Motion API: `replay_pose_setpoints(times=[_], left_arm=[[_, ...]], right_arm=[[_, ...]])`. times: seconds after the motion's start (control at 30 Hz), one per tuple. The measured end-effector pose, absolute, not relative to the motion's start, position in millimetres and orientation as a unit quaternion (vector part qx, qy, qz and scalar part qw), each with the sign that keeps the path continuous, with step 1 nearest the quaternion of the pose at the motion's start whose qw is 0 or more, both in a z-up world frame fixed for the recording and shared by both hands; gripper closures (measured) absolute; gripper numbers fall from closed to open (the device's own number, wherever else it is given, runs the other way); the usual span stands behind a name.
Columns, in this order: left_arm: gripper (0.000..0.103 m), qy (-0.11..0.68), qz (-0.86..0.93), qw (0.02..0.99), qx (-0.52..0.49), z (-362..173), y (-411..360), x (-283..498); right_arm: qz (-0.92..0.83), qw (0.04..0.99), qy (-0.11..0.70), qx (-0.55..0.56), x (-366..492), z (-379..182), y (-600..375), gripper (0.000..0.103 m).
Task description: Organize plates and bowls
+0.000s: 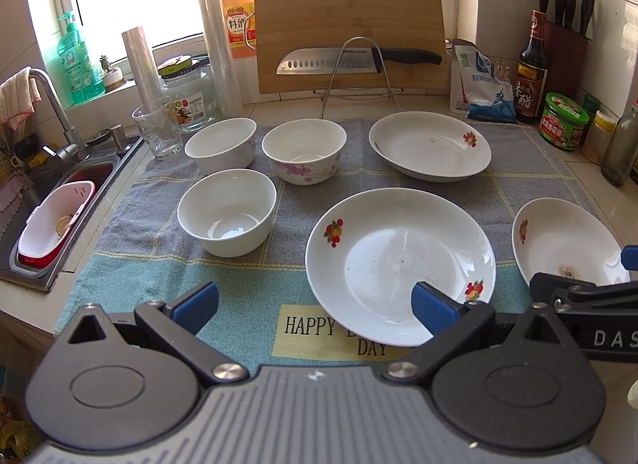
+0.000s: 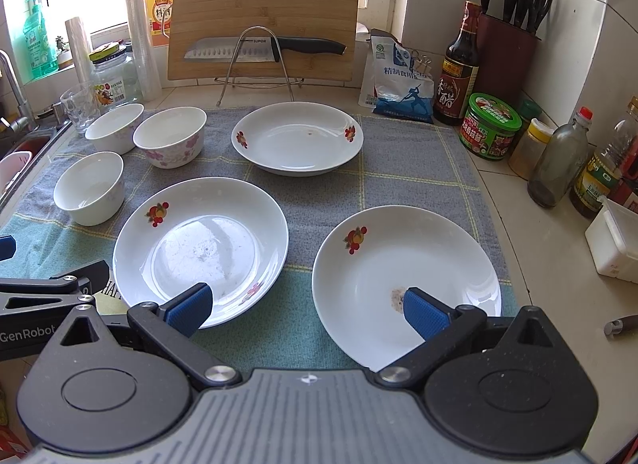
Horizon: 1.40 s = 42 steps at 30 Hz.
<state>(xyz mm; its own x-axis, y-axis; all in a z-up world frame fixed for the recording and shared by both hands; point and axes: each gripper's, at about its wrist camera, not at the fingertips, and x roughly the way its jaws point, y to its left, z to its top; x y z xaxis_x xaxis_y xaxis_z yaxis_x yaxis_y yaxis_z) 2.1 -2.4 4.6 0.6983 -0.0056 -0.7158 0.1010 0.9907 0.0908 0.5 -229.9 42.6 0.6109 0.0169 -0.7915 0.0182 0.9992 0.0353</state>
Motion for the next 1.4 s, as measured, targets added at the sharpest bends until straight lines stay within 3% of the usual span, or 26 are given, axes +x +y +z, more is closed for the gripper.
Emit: replay_pose_setpoints(times=[1.1,1.4], left_arm=[[0.001,0.366,-0.055,0.926,0.074,9,-25,5],[0.001,0.359,-0.064,0.928,0.081,2,-36,10]], right_arm=[[0.029,0.924,0.380,0.020,-11,48,-263,0.000],[0.013,0.929,0.369,-0.011,-24,20,-308,0.000]])
